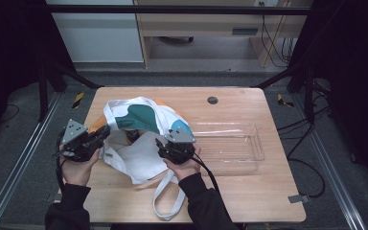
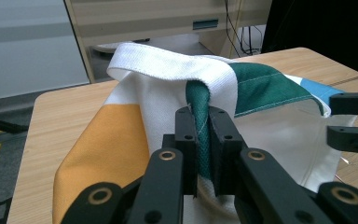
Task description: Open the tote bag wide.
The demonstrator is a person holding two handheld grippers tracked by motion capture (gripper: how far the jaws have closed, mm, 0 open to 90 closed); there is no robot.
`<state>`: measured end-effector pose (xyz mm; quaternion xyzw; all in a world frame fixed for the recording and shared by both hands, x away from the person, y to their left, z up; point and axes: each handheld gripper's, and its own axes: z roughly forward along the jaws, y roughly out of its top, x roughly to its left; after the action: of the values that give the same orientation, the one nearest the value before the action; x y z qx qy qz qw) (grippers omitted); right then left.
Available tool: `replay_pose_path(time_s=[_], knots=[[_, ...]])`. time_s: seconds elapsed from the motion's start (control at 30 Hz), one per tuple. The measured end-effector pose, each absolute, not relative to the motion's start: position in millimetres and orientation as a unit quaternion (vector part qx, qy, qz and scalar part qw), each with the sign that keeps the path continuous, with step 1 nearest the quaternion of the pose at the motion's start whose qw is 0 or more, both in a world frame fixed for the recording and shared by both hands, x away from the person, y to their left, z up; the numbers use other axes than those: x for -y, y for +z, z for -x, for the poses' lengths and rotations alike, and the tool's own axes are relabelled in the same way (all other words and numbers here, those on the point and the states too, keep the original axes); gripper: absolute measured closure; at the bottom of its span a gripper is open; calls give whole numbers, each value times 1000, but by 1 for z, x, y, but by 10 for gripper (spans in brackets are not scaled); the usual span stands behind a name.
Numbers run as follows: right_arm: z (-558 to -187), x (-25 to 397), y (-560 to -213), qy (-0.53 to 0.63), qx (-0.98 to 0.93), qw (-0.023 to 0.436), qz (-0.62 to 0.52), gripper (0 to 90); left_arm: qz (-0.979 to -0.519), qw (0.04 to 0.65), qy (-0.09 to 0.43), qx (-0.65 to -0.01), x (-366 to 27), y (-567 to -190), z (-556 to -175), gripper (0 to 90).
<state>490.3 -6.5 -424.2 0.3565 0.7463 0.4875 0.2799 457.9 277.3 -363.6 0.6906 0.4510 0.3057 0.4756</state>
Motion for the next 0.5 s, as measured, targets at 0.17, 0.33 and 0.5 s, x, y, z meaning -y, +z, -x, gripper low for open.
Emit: replay_pose_path(time_s=[0.17, 0.33, 0.5], knots=[[-498, -3, -429, 474, -748, 294, -360, 467, -691, 476, 304, -450, -278, -364, -458, 832], [-502, -5, -426, 464, -743, 310, -371, 681, -694, 476, 303, -448, -277, -365, -458, 829], [-503, -5, -420, 468, -738, 309, -376, 806, -697, 474, 306, -443, -275, -365, -457, 807]])
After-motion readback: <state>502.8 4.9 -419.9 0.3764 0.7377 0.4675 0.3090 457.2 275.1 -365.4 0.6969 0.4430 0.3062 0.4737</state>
